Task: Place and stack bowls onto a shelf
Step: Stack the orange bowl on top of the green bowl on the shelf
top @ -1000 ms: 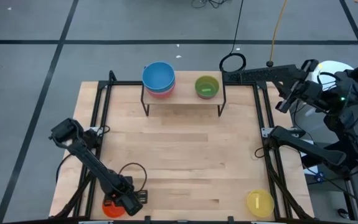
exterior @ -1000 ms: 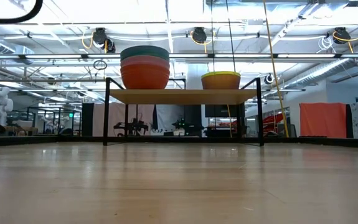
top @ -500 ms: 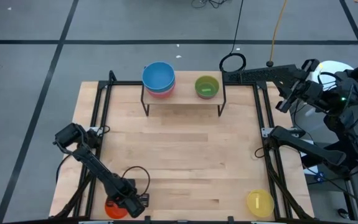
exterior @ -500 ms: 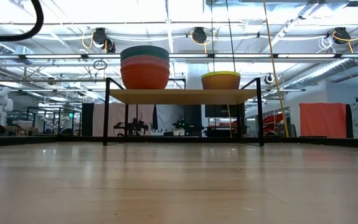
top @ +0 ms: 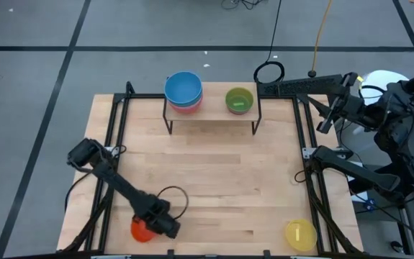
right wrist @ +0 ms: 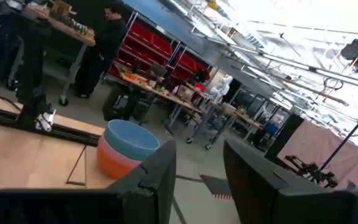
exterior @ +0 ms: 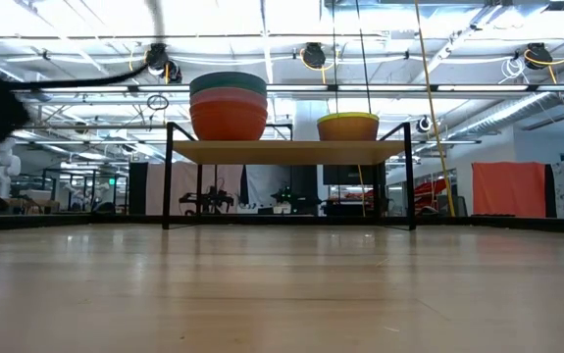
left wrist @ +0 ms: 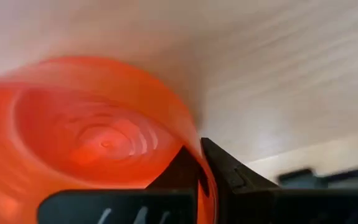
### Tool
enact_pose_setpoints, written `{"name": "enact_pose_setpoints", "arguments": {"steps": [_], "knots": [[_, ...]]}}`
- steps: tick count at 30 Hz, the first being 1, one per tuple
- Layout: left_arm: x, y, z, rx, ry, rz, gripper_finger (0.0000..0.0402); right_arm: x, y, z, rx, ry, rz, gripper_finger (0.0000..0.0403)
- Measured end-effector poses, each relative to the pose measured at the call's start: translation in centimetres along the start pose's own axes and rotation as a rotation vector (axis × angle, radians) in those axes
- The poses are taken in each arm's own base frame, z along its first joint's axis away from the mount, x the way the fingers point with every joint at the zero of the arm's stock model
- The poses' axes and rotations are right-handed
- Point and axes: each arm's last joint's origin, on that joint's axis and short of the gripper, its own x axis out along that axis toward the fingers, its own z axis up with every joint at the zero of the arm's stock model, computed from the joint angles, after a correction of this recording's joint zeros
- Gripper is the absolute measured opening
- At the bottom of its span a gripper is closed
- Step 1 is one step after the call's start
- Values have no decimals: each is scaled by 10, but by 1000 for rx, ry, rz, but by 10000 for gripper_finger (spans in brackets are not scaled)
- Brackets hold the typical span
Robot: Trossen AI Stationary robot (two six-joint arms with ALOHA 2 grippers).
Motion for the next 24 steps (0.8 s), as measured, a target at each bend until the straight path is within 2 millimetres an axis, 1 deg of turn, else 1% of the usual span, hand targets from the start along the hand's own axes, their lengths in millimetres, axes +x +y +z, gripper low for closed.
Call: {"name": "enact_pose_setpoints", "arguments": {"steps": [3, 7, 9, 12, 15, 18, 20, 24], "knots": [[-8, -8, 18, 153, 7, -36, 4, 0, 0, 0, 0, -1, 3, 125], [-17, -13, 40, 298, 18, -51, 4, 0, 0, 0, 0, -2, 4, 125], [-21, -12, 49, 328, 16, -30, 5, 0, 0, 0, 0, -4, 8, 125], [-26, -8, 64, 307, 8, 22, 4, 0, 1, 1, -2, -25, 45, 125], [-33, -11, 77, 346, 7, 11, 4, 0, 2, 1, -4, -39, 67, 125], [-51, -22, 87, 421, -7, -29, 4, 0, 2, 1, -4, -40, 66, 125], [-67, -31, 92, 487, -24, -49, 3, 0, 2, 1, -5, -39, 66, 125], [-112, -52, 93, 641, -73, -105, 3, 0, 2, 1, 1, -33, 69, 125]]}}
